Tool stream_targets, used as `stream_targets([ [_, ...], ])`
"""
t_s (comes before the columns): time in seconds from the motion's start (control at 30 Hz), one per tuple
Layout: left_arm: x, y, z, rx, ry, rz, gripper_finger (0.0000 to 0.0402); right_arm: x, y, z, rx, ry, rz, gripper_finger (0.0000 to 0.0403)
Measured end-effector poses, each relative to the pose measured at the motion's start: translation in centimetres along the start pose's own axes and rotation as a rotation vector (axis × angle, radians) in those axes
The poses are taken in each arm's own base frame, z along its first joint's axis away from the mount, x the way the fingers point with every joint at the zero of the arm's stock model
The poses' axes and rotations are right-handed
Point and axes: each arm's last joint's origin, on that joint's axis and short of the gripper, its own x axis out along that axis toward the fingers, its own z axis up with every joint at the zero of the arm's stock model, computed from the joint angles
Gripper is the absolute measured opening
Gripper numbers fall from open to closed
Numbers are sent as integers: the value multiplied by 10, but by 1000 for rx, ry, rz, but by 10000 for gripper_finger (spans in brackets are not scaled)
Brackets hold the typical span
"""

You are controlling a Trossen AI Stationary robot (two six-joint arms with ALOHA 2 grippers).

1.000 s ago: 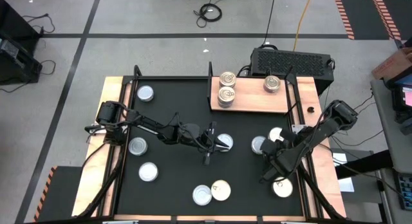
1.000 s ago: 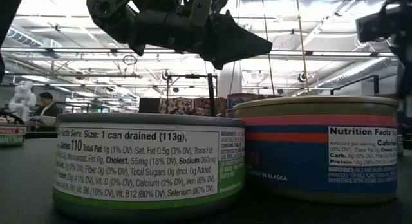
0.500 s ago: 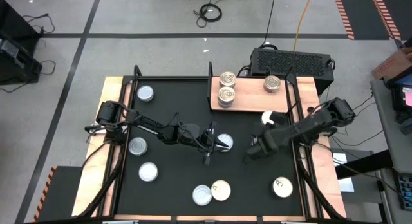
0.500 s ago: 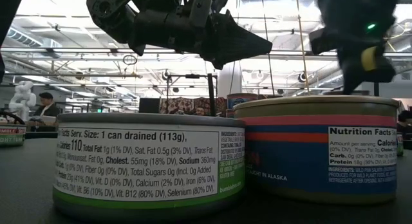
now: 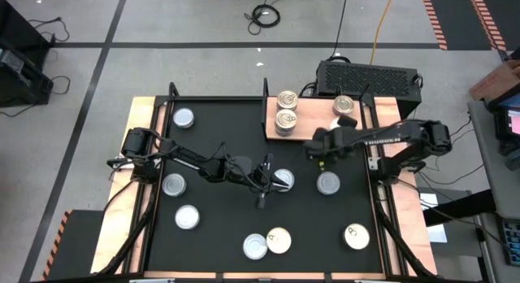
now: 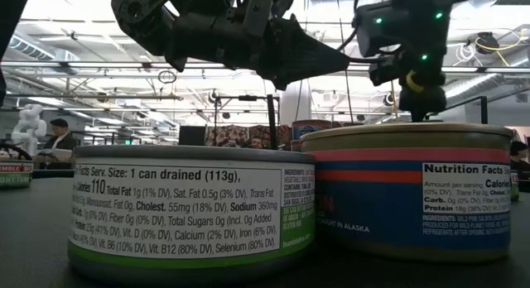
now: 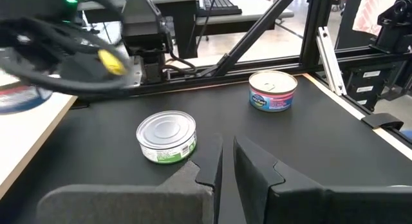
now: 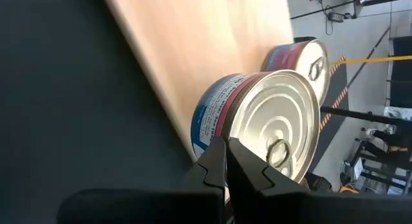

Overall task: Stack canned seafood by type on shelf
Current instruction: Put the blue-pink tuna can aligned with the top right blue-pink tuna can on the shelf

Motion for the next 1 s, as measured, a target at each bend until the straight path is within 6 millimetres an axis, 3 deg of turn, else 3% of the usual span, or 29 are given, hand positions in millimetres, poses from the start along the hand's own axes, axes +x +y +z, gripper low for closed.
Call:
stream_targets([
  [0.57,0,1,0,6,2,16,42,44,-55,24,52,32,12,0],
  [1.0,0,4,-3,3,31,33,42,39,-62,20,122,11,78,0],
])
